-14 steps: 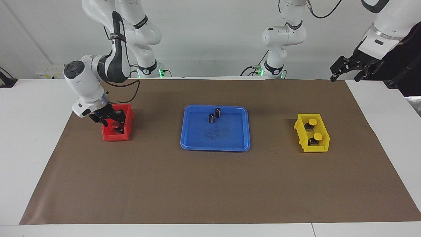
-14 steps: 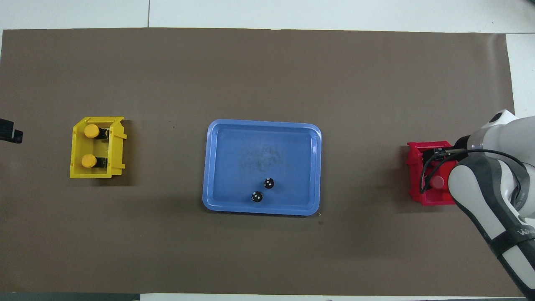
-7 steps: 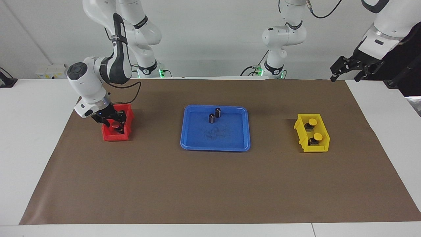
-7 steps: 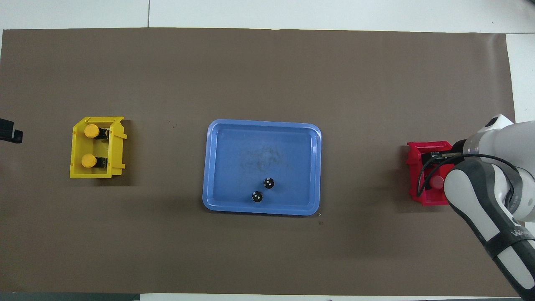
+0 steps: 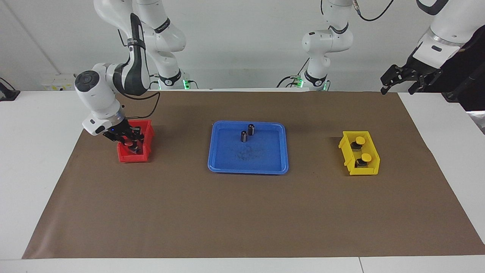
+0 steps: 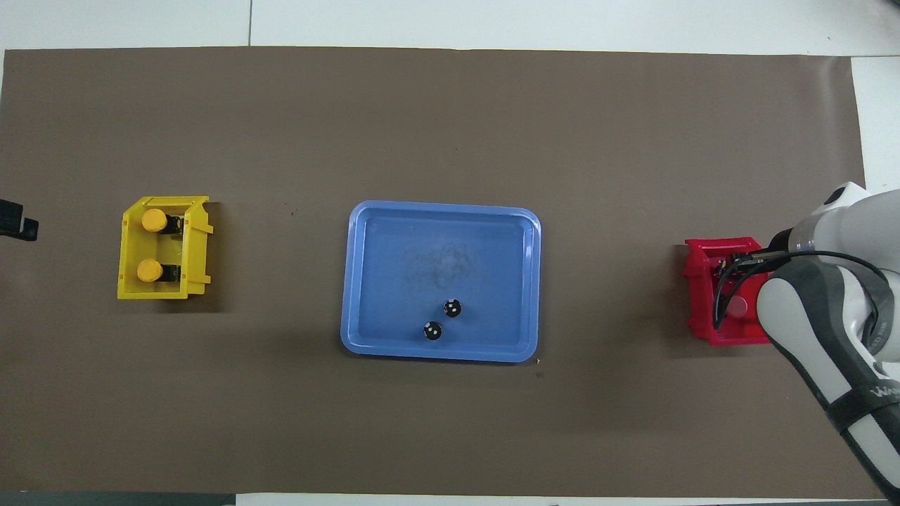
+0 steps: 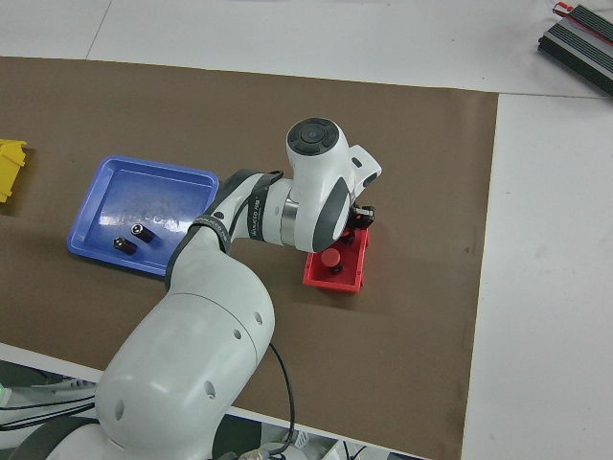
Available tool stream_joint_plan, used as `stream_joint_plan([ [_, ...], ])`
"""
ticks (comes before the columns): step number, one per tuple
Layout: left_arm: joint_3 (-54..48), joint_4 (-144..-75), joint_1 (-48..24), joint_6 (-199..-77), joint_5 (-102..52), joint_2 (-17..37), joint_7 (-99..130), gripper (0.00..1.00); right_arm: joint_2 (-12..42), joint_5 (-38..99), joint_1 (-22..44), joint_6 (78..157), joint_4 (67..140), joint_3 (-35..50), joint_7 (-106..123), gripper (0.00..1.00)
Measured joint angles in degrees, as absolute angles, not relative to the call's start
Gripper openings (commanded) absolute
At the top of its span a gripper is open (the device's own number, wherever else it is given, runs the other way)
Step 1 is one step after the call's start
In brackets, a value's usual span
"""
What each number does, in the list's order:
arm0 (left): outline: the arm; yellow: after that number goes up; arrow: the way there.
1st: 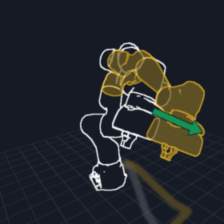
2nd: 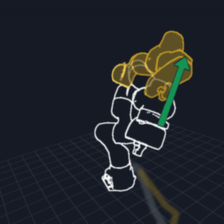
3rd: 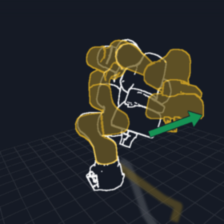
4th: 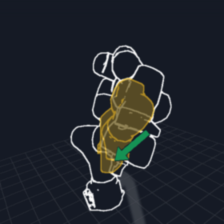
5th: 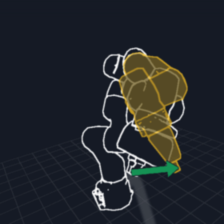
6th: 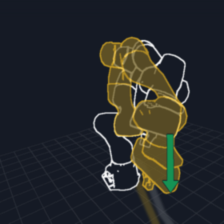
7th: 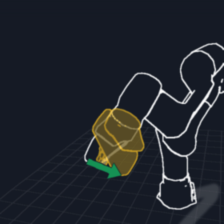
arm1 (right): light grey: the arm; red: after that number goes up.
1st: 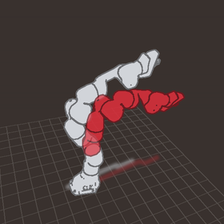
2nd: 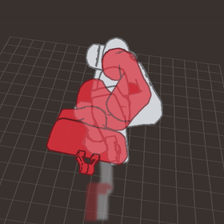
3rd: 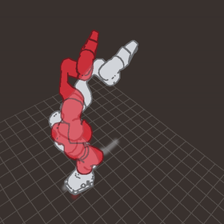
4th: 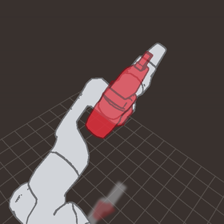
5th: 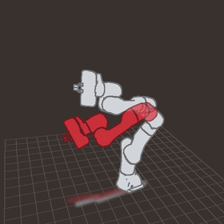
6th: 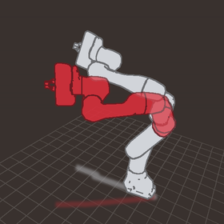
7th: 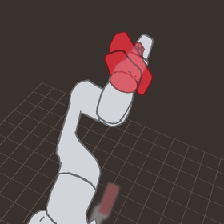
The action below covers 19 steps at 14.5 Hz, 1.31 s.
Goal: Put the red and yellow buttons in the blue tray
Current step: 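Reach the right gripper down and grasp a red button in the red holder, then carry the red button into the tray while the left gripper reaches the yellow holder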
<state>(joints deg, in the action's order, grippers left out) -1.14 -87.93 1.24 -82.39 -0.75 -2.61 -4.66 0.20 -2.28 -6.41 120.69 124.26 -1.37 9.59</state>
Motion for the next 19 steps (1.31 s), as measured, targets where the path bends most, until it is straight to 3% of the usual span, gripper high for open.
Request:
stream_joint_plan([
  [4, -1.14, -87.93, 1.24, -82.39, -0.75, -2.61, -4.66, 1.0, 2.27, -2.23, -4.29, 102.75, 106.71, -1.03, 8.03, 0.24],
  [7, -1.14, -87.93, 1.24, -82.39, -0.75, -2.61, -4.66, 1.0, 6.84, -1.85, 3.3, 96.71, 94.04, -0.6, -3.2, 0.25],
  [13, -0.36, -87.94, 2.49, -80.83, -0.71, -2.67, -4.55, 1.0, 16.62, -0.59, 24.13, 107.94, 89.88, 0.01, -36.77, 0.25],
  [16, -0.14, -88.66, 3.15, -82.36, -0.52, -3.06, -4.56, 1.0, 22.89, -0.6, 29.21, 114.21, 89.85, -0.08, -44.26, 0.25],
  [19, -0.4, -95.16, 3.14, -90.21, -0.51, -5.42, -3.94, 0.97, 26.57, -0.61, 31.88, 117.59, 89.84, -0.17, -47.92, 0.25],
])
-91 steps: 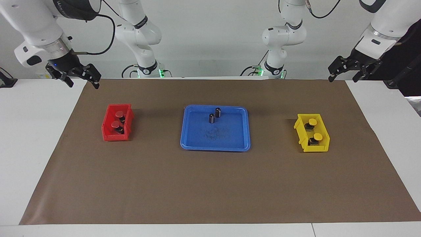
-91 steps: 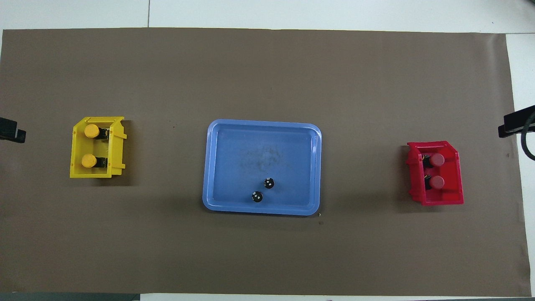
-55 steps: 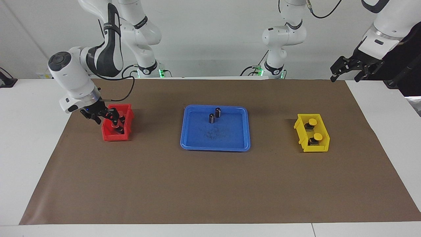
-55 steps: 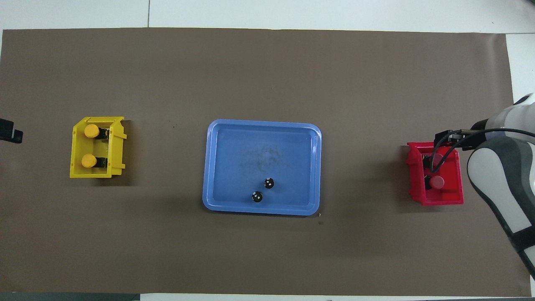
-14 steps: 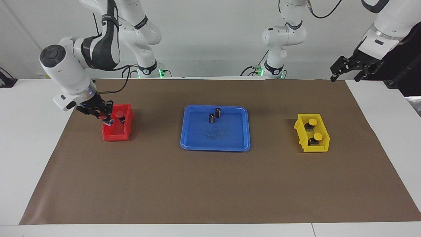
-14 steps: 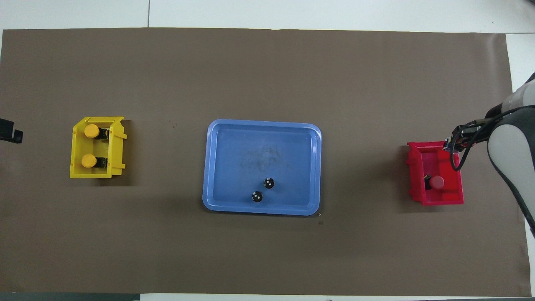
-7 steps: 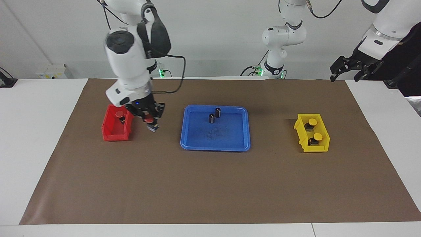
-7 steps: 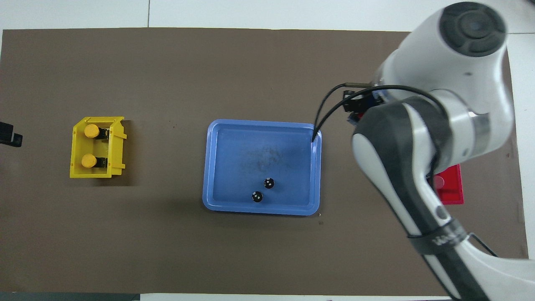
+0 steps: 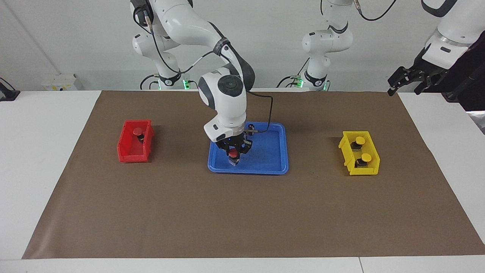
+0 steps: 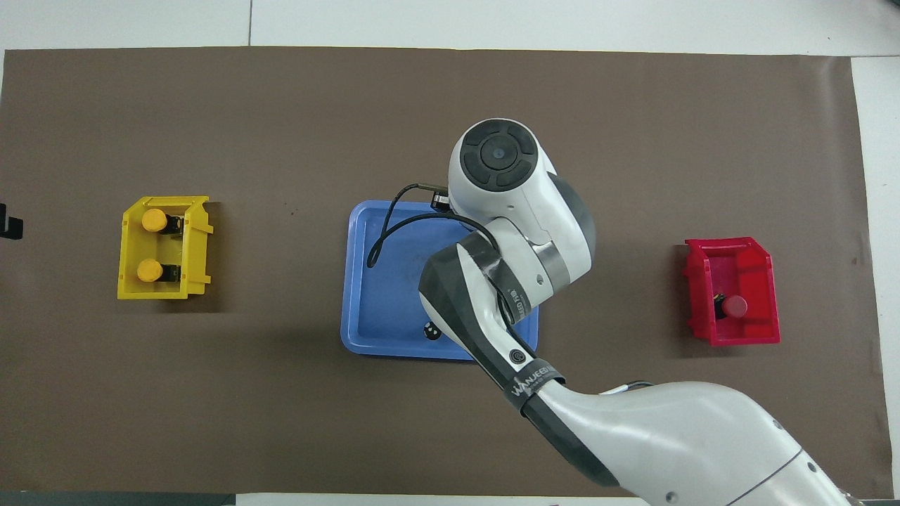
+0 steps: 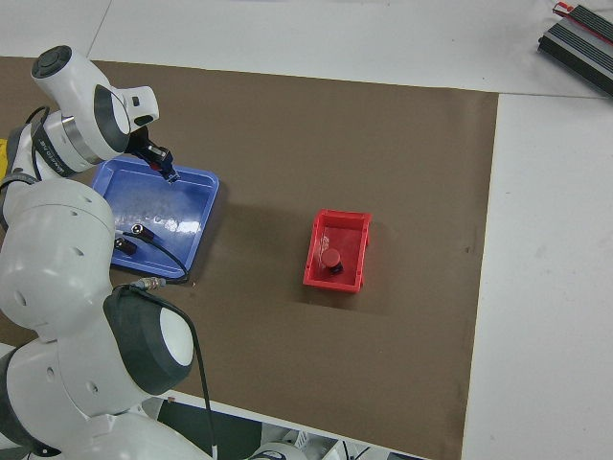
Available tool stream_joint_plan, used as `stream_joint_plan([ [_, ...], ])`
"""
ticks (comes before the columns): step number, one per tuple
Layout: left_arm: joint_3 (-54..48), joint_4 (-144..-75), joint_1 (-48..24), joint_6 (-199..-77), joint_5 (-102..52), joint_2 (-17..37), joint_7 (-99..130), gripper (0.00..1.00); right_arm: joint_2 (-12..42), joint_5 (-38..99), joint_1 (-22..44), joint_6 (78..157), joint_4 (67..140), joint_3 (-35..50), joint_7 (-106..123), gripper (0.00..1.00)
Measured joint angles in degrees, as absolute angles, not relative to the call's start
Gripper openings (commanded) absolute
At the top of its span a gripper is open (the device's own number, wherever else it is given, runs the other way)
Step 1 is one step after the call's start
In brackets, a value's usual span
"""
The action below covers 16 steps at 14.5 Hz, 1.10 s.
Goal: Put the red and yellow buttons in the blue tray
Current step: 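Carry the red button into the tray while the left gripper reaches the yellow holder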
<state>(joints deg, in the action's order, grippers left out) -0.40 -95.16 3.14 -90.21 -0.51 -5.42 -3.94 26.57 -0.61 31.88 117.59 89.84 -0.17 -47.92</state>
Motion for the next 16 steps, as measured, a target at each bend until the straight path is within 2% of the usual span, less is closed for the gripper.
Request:
stream_joint_plan([
  [3, -0.59, -101.82, 3.13, -98.26, -0.51, -6.45, -3.81, 0.89, 26.86, -0.6, 32.55, 118.71, 91.0, -0.18, -48.07, 0.28],
  [7, -0.72, -107.5, 3.11, -107.22, -0.51, -4.29, -3.59, 0.77, 26.83, -0.57, 33.34, 120.23, 92.74, -0.18, -48.33, 0.28],
  [12, -0.94, -112.48, 2.61, -117.31, -0.51, 0.72, -2.19, 0.77, 26.68, -0.42, 34.07, 120.82, 93.47, -0.16, -49.05, 0.32],
  [13, -0.98, -112.57, 2.33, -118.57, -0.51, 1.87, -1.74, 0.77, 26.65, -0.34, 34.34, 121.66, 93.79, -0.15, -49.53, 0.39],
  [14, -0.99, -112.62, 1.96, -119.64, -0.51, 3.02, -1.24, 0.77, 26.6, -0.34, 34.53, 122.53, 94.3, -0.15, -50.16, 0.55],
  [16, -1.08, -112.71, 1.47, -121.68, -0.51, 5.06, -0.66, 0.75, 26.47, -0.34, 34.79, 123.26, 95.02, -0.18, -50.44, 0.74],
])
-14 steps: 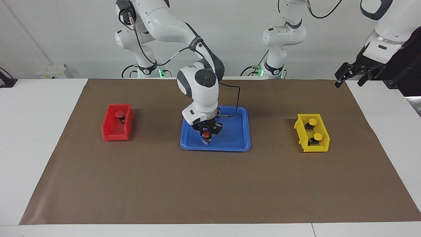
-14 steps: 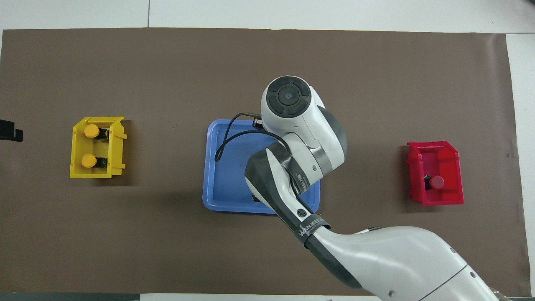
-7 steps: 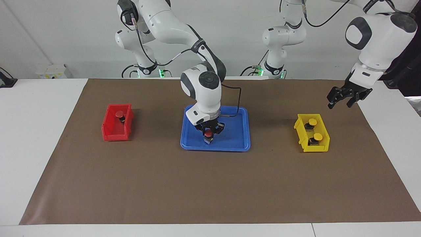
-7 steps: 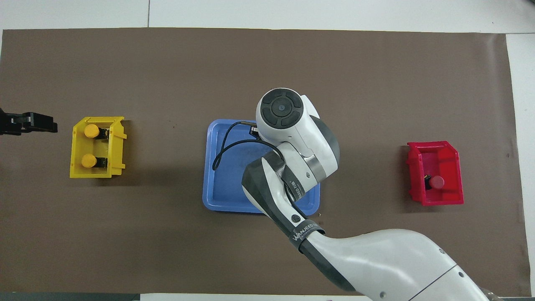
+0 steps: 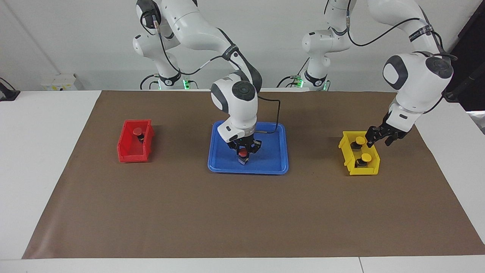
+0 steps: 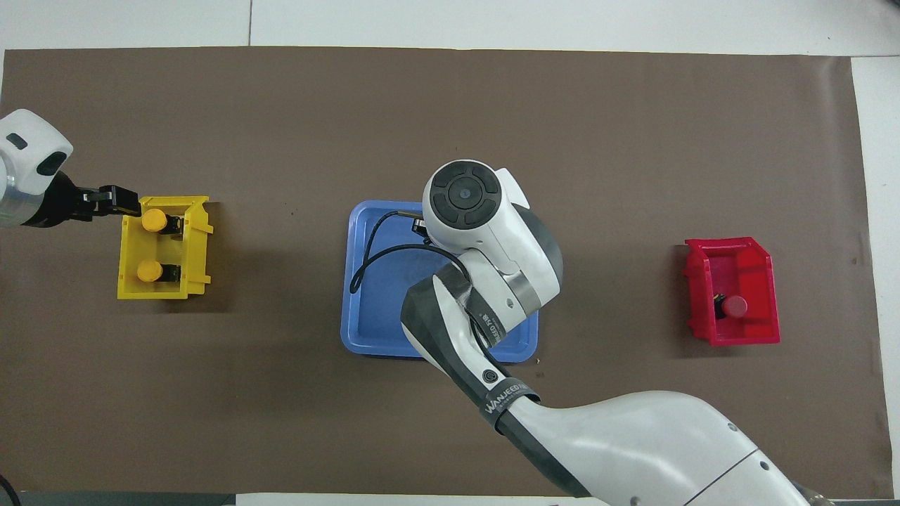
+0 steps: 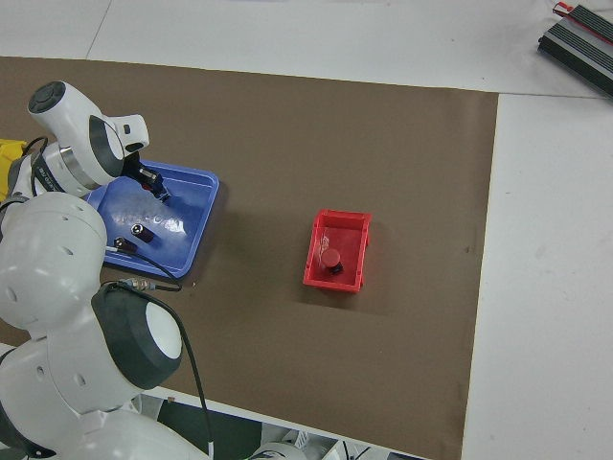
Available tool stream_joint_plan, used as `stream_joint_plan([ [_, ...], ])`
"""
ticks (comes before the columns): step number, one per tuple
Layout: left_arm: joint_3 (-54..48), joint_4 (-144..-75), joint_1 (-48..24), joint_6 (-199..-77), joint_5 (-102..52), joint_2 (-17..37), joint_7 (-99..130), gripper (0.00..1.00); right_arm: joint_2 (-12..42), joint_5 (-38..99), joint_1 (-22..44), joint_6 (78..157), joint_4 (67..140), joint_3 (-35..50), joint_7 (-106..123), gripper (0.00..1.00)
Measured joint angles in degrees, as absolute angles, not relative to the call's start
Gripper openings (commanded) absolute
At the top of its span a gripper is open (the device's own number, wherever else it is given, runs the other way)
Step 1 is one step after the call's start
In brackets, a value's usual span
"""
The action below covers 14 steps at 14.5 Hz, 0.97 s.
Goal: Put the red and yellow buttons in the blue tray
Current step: 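Carry the red button into the tray while the left gripper reaches the yellow holder, then grasp a yellow button with the left gripper while the right gripper returns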
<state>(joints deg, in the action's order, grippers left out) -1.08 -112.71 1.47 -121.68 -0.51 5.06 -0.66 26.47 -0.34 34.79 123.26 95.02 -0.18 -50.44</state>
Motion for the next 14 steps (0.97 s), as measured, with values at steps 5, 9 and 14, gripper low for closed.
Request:
stream_joint_plan([
  [5, -1.06, -113.91, 1.39, -126.2, -0.51, 8.53, -0.54, 0.71, 25.29, -0.66, 34.7, 121.87, 94.0, -0.73, -50.24, 0.77],
  [9, -1.05, -115.84, 1.38, -128.24, -0.51, 9.16, -0.54, 0.7, 17.48, -1.39, 27.69, 114.47, 93.45, -1.83, -37.99, 0.77],
  [14, -1.05, -117.14, 1.37, -129.09, -0.51, 9.15, -0.54, 0.31, 0.3, -1.15, 13.37, 112.64, 111.05, -2.02, -17.61, 0.77],
])
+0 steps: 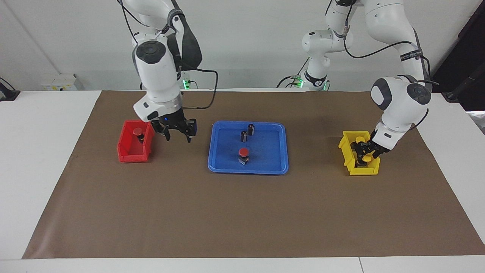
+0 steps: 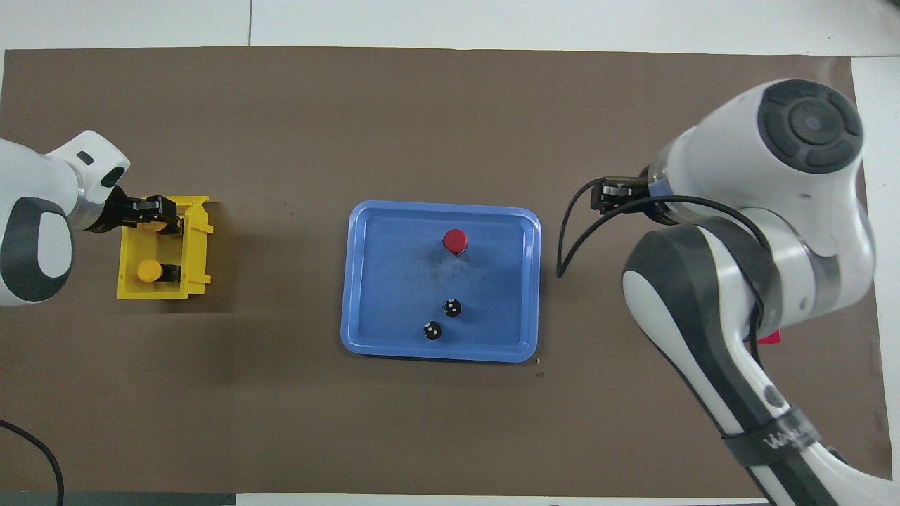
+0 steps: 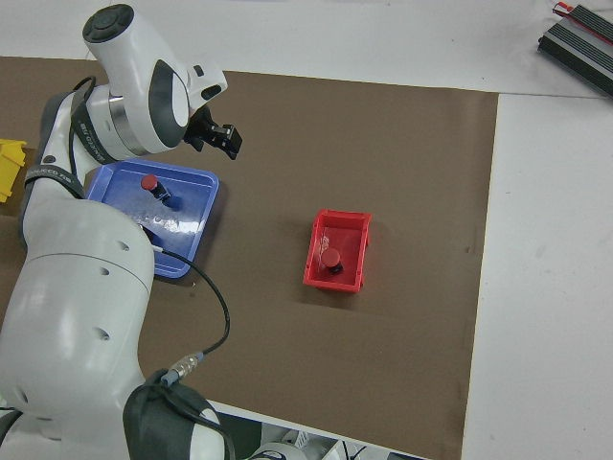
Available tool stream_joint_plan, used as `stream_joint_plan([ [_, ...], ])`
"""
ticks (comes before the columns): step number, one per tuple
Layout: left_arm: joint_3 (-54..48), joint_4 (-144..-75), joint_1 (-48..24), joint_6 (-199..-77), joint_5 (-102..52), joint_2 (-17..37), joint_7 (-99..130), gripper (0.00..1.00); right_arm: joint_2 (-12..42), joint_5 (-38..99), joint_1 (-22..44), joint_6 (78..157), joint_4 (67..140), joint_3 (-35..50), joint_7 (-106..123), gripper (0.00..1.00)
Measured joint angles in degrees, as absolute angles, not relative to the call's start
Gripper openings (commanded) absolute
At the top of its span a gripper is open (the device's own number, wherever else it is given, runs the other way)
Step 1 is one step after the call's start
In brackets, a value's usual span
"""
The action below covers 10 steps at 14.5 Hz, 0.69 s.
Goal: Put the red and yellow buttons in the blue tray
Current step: 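Grasp a yellow button with the left gripper while the right gripper returns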
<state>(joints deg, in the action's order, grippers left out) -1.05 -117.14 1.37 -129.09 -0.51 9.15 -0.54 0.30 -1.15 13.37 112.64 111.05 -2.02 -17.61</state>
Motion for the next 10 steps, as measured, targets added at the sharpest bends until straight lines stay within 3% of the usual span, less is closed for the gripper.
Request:
stream_joint_plan([
  [1, -1.05, -117.26, 1.37, -129.15, -0.51, 9.15, -0.53, 0.09, -2.39, -1.15, 10.79, 113.87, 115.39, -2.01, -14.37, 0.77],
  [2, -1.04, -117.33, 1.37, -129.2, -0.51, 9.15, -0.53, 0.02, -4.85, -1.16, 8.07, 115.14, 119.6, -2.02, -10.82, 0.77],
  [7, -1.0, -115.23, 1.37, -126.05, -0.51, 9.02, -0.52, 0.02, -10.41, -1.15, -1.47, 118.23, 130.35, -2.07, 1.78, 0.77],
  [10, -1.02, -102.77, 1.33, -107.77, -0.49, 7.93, -0.52, 0.02, -10.74, -1.15, -4.41, 121.21, 134.06, -2.04, 5.85, 0.73],
])
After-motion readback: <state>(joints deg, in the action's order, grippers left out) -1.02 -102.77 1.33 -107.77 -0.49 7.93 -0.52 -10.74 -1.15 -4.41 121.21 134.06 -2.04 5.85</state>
